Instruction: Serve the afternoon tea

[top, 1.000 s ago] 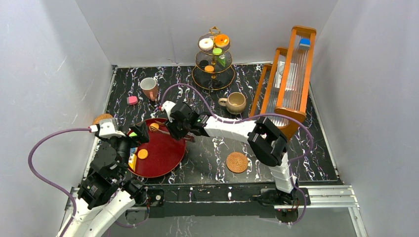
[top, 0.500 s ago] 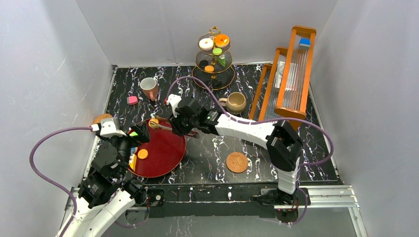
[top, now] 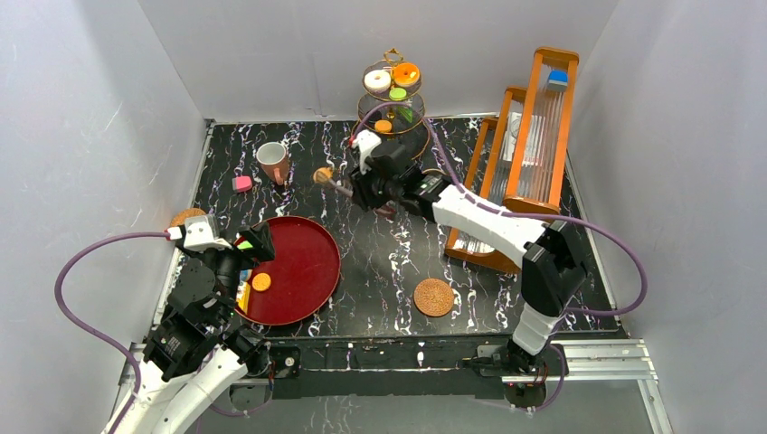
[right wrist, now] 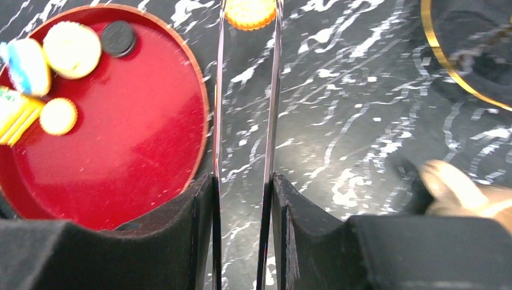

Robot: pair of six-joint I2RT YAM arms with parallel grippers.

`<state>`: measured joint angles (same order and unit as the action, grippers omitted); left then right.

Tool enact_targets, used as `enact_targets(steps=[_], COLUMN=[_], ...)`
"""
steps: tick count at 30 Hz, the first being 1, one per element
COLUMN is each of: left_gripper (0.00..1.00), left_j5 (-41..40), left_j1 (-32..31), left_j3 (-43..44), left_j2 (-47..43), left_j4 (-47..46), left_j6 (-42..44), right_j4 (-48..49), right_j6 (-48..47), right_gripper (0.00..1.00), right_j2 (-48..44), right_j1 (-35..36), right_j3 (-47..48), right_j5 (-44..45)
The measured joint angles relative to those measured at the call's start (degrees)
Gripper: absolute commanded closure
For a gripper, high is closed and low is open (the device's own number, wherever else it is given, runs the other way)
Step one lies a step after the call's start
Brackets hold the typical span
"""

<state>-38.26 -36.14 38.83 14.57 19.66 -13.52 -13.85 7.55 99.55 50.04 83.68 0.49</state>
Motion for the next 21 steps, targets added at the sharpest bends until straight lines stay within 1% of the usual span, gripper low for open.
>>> enact_targets(steps=[11,15,21], left_gripper=[0.08,0.08,0.08], left_j5=[0.31,0.42,0.57], left_j1=[0.00,0.00,0.00], left_j3=[0.00,0.00,0.00], left_j2=[0.61,0.81,0.81], left_j4=[0.00,0.00,0.00], left_j6=[0.00,0.00,0.00], right_j4=[-0.22,-0.26,-0.17], right_j6=[-0.02,-0.02,0.00], right_gripper=[0.56,0.57,0.56], right_j2=[-4.61,-4.70,-4.50], right_j1=[-13.84,-16.83,-19.41], right_j3=[-0.15,-0.15,-0.13], right_j5=[3.15,4.13,4.50])
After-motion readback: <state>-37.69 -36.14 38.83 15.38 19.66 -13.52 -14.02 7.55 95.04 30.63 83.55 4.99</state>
